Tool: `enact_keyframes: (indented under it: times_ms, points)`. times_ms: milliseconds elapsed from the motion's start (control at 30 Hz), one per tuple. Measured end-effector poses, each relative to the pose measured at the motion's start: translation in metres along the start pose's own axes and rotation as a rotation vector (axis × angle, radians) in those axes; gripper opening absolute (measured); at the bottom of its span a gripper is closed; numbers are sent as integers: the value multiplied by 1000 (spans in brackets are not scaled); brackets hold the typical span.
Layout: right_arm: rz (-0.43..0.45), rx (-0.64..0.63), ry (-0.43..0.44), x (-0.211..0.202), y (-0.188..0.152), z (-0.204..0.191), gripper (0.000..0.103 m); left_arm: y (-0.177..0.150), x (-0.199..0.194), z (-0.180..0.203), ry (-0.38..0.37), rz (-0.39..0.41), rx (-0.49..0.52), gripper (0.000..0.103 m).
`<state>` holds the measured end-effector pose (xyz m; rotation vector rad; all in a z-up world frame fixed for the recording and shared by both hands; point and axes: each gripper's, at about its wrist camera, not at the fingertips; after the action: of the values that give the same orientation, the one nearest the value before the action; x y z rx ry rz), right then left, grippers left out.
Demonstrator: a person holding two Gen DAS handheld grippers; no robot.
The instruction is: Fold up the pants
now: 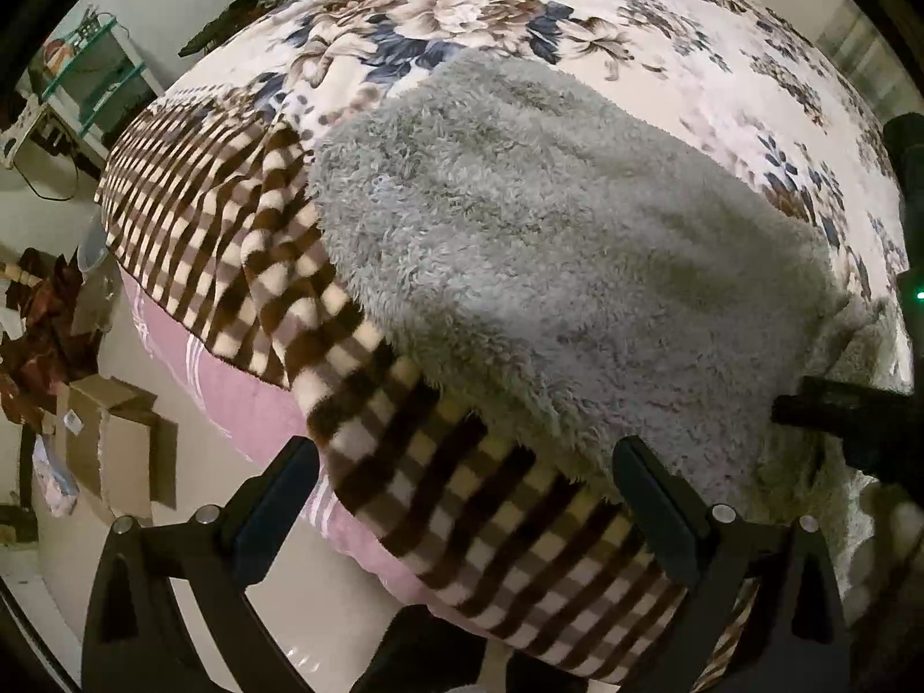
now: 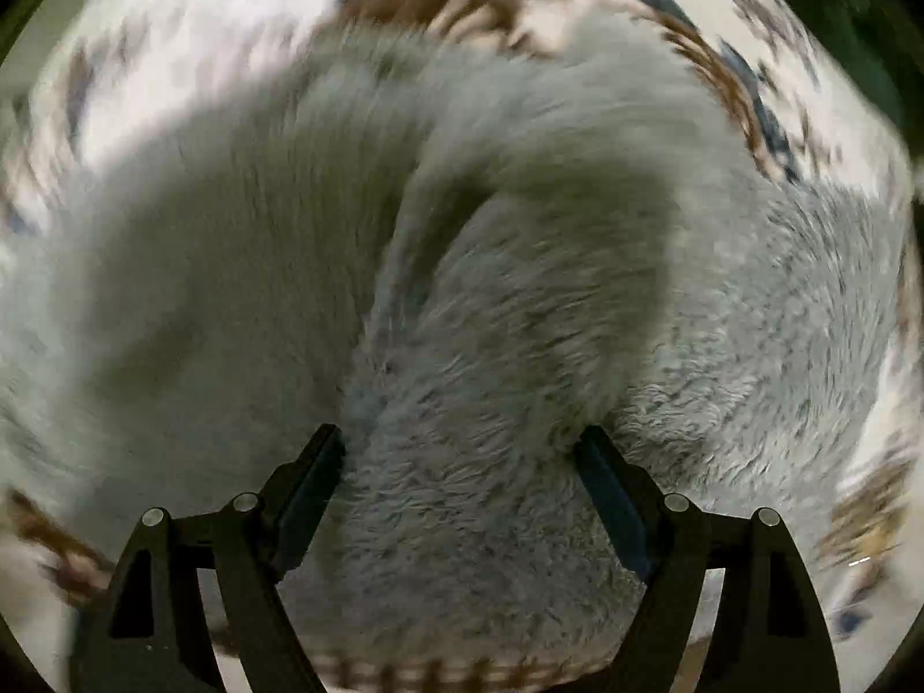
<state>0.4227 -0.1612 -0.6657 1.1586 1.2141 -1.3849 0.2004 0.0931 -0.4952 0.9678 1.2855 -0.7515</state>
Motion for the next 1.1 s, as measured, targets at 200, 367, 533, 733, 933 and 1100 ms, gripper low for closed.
enact_keyframes:
  times_ms: [200, 367, 533, 733, 933, 1100]
  points:
    - [59, -14, -75, 3, -14, -6, 47, -5, -3, -5, 6, 4, -11, 103]
    - [136, -101, -124, -17, -32, -13, 26, -5, -4, -13, 7, 8, -41, 103]
    - [170, -208, -122, -30, -55, -31, 26, -1, -4, -21, 14, 12, -65, 103]
    - [111, -280, -38, -27, -60, -53, 47, 11, -5, -30, -1, 18, -88, 103]
    - [139, 41, 349, -70, -39, 22, 64, 34, -8, -43, -5, 55, -133, 103]
    - [127, 125, 357, -59, 5, 40, 64, 51, -7, -48, 4, 73, -162, 103]
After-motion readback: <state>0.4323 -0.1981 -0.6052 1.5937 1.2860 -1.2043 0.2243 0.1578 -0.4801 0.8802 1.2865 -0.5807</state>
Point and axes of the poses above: each gripper's, at about its wrist camera, not at the fingertips, and x roughly the way its jaws point, z to its right, y to its top, and after that the axes turned 3 degrees about -z, right-handed
